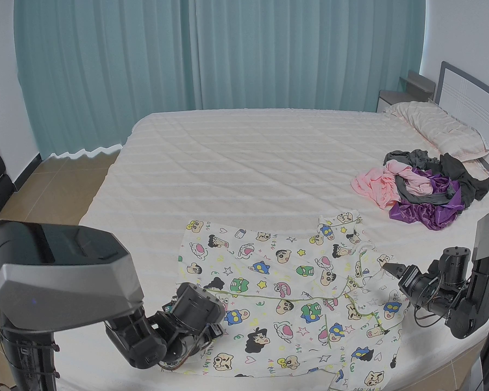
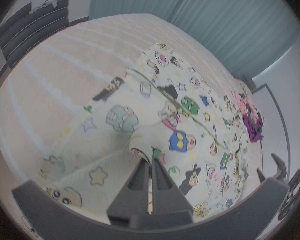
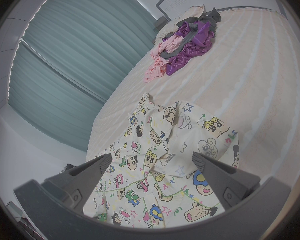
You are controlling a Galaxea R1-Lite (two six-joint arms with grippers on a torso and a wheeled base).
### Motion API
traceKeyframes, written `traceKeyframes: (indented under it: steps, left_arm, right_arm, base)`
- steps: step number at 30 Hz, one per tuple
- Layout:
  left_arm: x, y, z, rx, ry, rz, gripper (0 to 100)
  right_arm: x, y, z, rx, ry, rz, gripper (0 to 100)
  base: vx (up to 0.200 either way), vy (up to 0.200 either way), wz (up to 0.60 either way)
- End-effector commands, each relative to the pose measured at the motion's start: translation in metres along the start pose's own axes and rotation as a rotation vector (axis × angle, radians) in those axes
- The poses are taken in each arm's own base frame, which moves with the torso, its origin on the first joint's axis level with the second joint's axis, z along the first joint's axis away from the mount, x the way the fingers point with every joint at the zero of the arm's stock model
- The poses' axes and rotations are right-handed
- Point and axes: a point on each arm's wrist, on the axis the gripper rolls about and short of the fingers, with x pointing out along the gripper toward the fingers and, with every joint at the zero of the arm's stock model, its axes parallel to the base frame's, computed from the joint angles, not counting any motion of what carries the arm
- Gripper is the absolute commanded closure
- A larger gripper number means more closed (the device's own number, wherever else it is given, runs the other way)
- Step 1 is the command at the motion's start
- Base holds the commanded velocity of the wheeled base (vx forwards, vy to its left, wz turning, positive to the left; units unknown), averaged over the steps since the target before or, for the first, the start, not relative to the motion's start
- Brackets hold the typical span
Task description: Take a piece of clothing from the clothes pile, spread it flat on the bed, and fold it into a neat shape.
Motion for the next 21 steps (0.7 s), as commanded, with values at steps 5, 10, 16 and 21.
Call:
traceKeyframes:
  steps: [5, 10, 16, 21]
  left_arm:
    - [-0.010, 0.000, 0.035, -0.079, -0.104, -0.034, 100]
    - [-0.005, 0.004, 0.053, -0.085, -0.168, -0.082, 100]
    - [0.008, 0.014, 0.062, -0.058, -0.218, -0.094, 100]
    - [0.018, 0.021, 0.059, -0.056, -0.207, -0.062, 100]
  right_arm:
    - [-0.002, 0.002, -0.001, -0.003, -0.002, 0.013, 0]
    - [-0.003, 0.003, 0.000, -0.004, -0.005, 0.017, 0]
    - [-0.004, 0.003, -0.002, -0.008, 0.004, 0.015, 0]
    - [-0.004, 0.003, -0.002, -0.007, 0.006, 0.012, 0]
  base:
    - [0.000, 0.000, 0.00]
    - [0.000, 0.000, 0.00]
    - [0.000, 0.000, 0.00]
    - [0.000, 0.000, 0.00]
